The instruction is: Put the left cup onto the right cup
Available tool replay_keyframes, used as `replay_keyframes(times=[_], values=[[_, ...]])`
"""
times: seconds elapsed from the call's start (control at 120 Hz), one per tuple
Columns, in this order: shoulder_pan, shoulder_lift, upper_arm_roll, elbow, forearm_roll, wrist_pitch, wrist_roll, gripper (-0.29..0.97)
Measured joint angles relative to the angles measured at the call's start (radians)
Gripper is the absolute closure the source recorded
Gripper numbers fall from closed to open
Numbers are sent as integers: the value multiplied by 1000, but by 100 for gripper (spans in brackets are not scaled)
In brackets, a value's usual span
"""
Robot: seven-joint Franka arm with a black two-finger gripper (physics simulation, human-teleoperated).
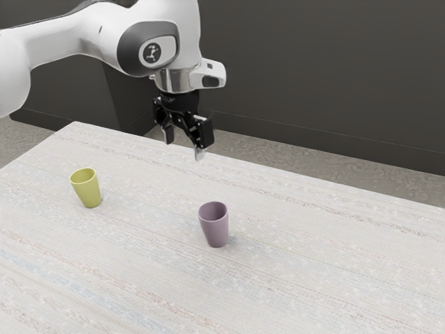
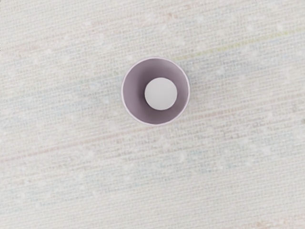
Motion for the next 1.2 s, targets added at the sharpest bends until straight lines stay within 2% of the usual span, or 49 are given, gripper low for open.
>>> replay_keyframes(times=[0.333, 0.75, 1.2], values=[[-1, 8, 40, -50, -7, 79, -3, 0], [1, 15, 132, -134, -14, 150, -6, 1], [9, 17, 230, -214, -29, 209, 2, 8]])
